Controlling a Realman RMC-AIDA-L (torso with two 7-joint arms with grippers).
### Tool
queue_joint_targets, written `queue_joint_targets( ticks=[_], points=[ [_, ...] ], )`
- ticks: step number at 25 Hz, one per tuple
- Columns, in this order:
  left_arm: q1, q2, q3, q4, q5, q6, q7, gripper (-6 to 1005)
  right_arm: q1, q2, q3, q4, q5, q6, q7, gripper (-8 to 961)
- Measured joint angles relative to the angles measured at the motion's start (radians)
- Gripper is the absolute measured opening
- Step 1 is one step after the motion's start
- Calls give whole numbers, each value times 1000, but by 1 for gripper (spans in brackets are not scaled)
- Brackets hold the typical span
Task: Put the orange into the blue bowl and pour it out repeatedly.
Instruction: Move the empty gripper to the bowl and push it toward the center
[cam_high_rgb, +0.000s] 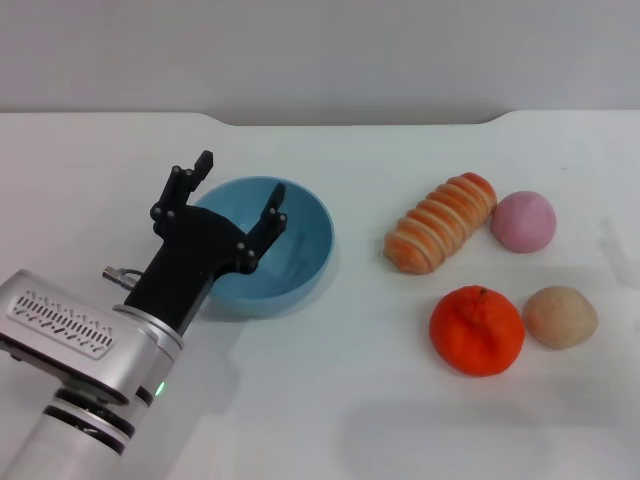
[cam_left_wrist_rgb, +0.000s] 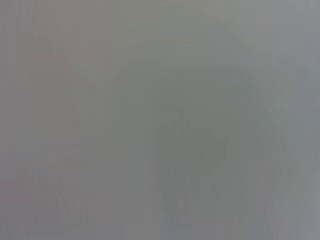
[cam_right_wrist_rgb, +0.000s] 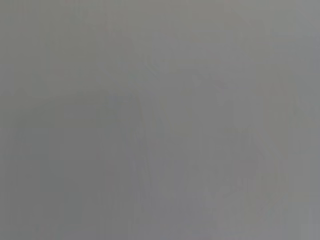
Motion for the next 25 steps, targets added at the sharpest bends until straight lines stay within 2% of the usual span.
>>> queue_joint_targets(
  ticks=[10,17,20,23,25],
  points=[
    [-5,-1,-2,-8,0,1,0,813,5,1,3,1,0,0,0,761],
    [-1,6,-9,65,-52,16,-41,813,9,1,3,2,0,0,4,760],
    [-13,14,-53,113,-58,70,-41,813,7,1,3,3,0,-4,5,760],
    [-22,25,-134,187,-29,166,-34,813,5,1,4,3,0,-9,6,760],
    [-28,39,-214,265,28,304,-33,813,4,0,8,3,0,-10,6,760]
  ],
)
